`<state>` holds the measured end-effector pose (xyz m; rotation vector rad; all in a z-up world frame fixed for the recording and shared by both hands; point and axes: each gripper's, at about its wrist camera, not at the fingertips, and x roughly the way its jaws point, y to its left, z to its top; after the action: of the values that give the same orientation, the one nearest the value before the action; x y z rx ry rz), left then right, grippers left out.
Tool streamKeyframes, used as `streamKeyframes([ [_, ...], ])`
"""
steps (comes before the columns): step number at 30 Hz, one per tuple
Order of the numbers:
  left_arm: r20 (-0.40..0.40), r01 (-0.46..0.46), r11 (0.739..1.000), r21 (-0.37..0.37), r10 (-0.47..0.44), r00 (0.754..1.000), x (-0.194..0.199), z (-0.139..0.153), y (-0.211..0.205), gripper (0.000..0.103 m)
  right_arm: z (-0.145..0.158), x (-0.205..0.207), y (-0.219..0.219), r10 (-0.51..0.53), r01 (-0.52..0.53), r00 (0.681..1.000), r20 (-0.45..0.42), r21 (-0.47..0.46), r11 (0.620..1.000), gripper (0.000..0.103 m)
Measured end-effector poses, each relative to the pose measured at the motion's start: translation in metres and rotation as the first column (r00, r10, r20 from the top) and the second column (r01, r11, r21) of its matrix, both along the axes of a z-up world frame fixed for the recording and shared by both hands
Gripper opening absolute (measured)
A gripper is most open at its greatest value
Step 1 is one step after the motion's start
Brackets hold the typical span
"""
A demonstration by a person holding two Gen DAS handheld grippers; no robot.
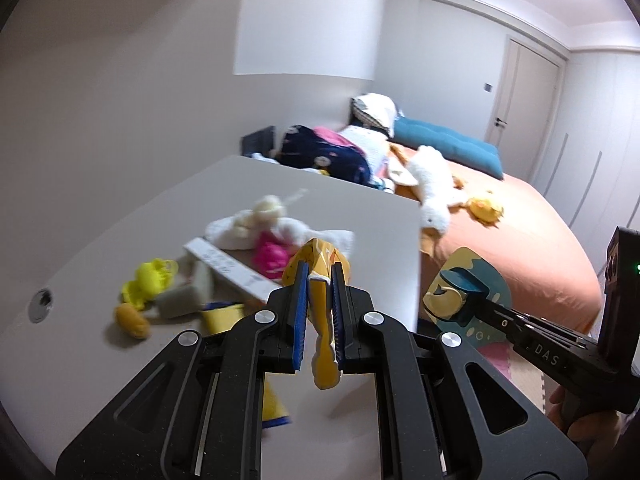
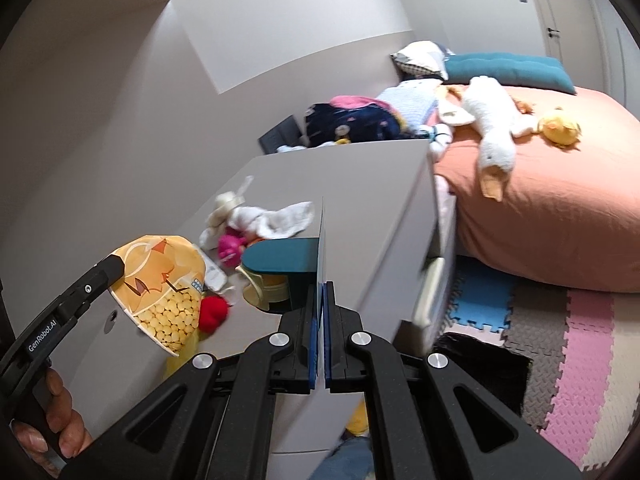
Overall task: Collect trash
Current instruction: 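Carry the lid and cup over the black bin and open both tools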
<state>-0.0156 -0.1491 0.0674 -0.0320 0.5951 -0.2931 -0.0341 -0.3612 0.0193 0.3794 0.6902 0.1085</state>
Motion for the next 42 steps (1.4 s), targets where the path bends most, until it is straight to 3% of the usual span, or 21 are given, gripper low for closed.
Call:
streamKeyframes([
  [9, -0.037, 0.131, 0.991, 0.022, -0.13, 0.991, 0.003, -0.011, -0.064, 0.011, -0.008, -0.019, -0.053, -0.107, 0.107, 0.994, -0.02, 0.003, 0.994, 0.003],
  [22, -0.119, 0.291, 0.954, 0.067, -0.282, 0.952, -0.002, -0.039, -0.142, 0.011, -0.025, -0.041, -0.111, -0.226, 0.226, 0.972, -0.072, -0.009, 0.974, 0.003],
  [28, -0.171, 0.343, 0.935, 0.091, -0.324, 0.93, -0.003, -0.056, -0.165, 0.013, -0.037, -0.043, -0.13, -0.245, 0.245, 0.962, -0.122, -0.017, 0.969, 0.003],
  [30, -0.231, 0.39, 0.915, 0.109, -0.358, 0.905, -0.001, -0.068, -0.174, 0.017, -0.043, -0.04, -0.134, -0.25, 0.25, 0.955, -0.16, -0.019, 0.968, 0.009],
  [32, -0.268, 0.399, 0.906, 0.142, -0.353, 0.896, 0.002, -0.08, -0.181, 0.05, -0.048, -0.039, -0.143, -0.277, 0.282, 0.943, -0.187, -0.001, 0.96, 0.045],
  [33, -0.268, 0.387, 0.908, 0.162, -0.338, 0.902, 0.001, -0.084, -0.182, 0.09, -0.048, -0.04, -0.145, -0.296, 0.301, 0.937, -0.185, 0.0, 0.953, 0.07],
  [34, -0.25, 0.374, 0.91, 0.179, -0.326, 0.912, 0.0, -0.086, -0.182, 0.097, -0.046, -0.043, -0.148, -0.329, 0.332, 0.928, -0.175, -0.012, 0.943, 0.073],
  [42, -0.219, 0.316, 0.925, 0.209, -0.271, 0.937, 0.004, -0.086, -0.169, 0.097, -0.047, -0.043, -0.156, -0.352, 0.353, 0.921, -0.165, -0.019, 0.935, 0.073],
])
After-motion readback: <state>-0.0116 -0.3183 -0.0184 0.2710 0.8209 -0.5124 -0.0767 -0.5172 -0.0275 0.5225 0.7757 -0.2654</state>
